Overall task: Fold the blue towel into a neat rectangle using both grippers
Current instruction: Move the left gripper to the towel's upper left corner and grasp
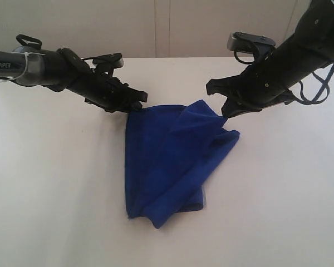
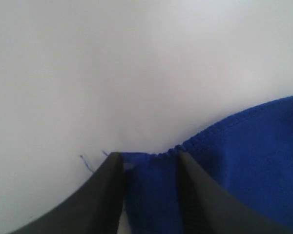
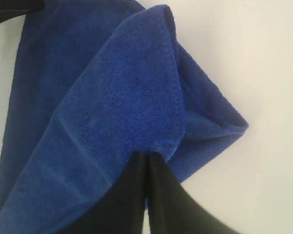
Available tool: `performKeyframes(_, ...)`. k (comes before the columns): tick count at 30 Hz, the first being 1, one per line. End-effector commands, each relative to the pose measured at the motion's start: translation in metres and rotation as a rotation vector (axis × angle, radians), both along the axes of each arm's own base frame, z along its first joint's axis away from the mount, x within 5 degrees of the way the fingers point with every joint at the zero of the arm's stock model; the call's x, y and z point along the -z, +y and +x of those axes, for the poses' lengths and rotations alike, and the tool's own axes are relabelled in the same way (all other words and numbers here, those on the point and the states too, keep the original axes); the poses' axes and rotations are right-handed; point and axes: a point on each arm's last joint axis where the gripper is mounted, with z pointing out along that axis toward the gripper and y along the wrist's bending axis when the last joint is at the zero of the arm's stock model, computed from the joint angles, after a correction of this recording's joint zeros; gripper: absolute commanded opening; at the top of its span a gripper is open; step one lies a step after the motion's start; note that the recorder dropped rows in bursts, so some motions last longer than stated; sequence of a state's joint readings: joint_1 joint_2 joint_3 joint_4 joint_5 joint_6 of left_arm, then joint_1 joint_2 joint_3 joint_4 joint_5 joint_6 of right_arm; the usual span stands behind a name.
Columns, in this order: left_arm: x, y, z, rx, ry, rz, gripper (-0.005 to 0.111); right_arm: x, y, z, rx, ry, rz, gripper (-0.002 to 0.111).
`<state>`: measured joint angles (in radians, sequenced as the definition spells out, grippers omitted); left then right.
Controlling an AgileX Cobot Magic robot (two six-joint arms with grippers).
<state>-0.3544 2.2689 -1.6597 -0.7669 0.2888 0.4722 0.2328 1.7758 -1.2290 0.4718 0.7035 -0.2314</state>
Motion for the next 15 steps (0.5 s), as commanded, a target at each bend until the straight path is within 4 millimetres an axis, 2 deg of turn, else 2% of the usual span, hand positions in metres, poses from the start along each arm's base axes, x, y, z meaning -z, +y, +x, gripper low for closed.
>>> performKeyframes(1, 0.0088, -0.0038, -0.0063, 0.048, 0.050, 0.013, 0.031, -0.0017, 0.0016, 0.0006, -0.002, -0.008, 0.002, 0.000)
performKeyframes(7, 0.0092, -0.0034, -0.0063, 0.069, 0.036, 0.030, 0.002, -0.0017, 0.0016, 0.0006, -0.002, -0.008, 0.002, 0.000)
performKeyframes(13, 0.0090, -0.0027, -0.0050, 0.069, 0.017, 0.042, 0.000, -0.0019, 0.0015, 0.0011, 0.000, -0.013, 0.002, 0.000)
performKeyframes(15, 0.0019, -0.0026, -0.0050, 0.067, 0.002, 0.038, 0.000, -0.0020, 0.0015, 0.0015, 0.002, -0.017, 0.002, 0.000)
